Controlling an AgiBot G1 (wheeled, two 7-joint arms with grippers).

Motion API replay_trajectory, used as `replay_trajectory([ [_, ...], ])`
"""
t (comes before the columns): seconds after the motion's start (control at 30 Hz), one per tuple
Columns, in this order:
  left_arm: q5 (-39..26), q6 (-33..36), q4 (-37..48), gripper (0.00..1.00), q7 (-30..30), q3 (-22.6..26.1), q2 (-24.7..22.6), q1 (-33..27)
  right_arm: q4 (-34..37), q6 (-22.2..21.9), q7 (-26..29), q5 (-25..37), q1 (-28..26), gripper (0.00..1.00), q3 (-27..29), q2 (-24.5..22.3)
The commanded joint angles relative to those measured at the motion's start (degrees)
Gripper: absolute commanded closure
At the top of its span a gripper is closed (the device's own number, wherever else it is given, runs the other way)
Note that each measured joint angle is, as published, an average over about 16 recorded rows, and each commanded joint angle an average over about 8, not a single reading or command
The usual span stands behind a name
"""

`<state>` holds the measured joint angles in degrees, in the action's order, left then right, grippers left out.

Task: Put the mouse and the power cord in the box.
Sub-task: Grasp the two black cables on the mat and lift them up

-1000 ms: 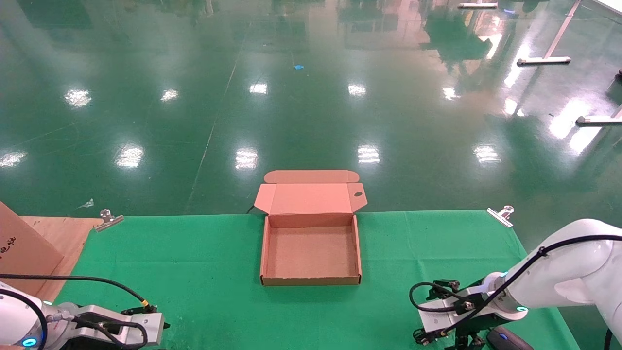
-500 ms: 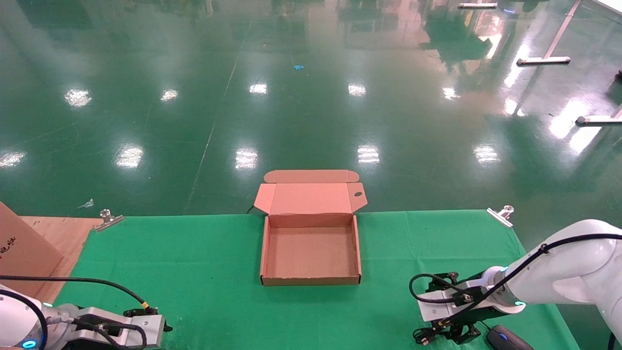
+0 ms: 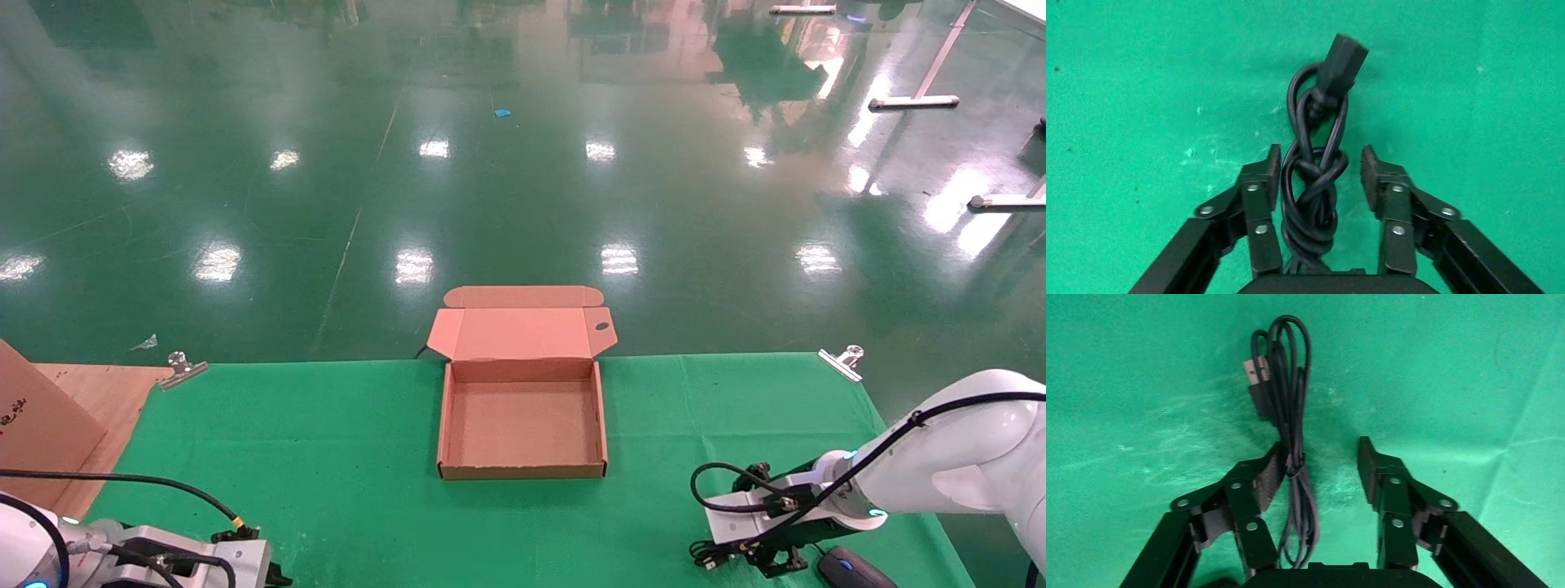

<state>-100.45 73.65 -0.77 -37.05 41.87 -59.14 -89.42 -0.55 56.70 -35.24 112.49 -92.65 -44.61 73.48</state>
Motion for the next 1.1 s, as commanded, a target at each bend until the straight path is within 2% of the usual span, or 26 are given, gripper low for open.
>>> replay_trajectory([
  [0.03, 0.2, 0.5, 0.2, 1.00, -0.2, -0.1, 0.1, 0.0, 0.2, 0.3, 0.0, -0.1, -0.1, 1.00, 0.0, -0.1],
  [0.47, 0.2, 3.8, 0.5, 1.00, -0.6, -0.1, 0.1, -0.8, 0.7, 6.6, -0.8, -0.5, -2.0, 1.00, 0.3, -1.3],
  [1.03, -0.4, 5.8, 0.4, 1.00, -1.0, 0.3, 0.7, -2.1, 0.7, 9.2, -1.4, -1.5, -2.7, 1.00, 1.1, -2.9],
  [1.1, -0.6, 5.8, 0.4, 0.90, -1.2, 0.4, 0.7, -2.2, 0.7, 9.4, -1.5, -1.6, -2.6, 1.00, 1.1, -3.0],
])
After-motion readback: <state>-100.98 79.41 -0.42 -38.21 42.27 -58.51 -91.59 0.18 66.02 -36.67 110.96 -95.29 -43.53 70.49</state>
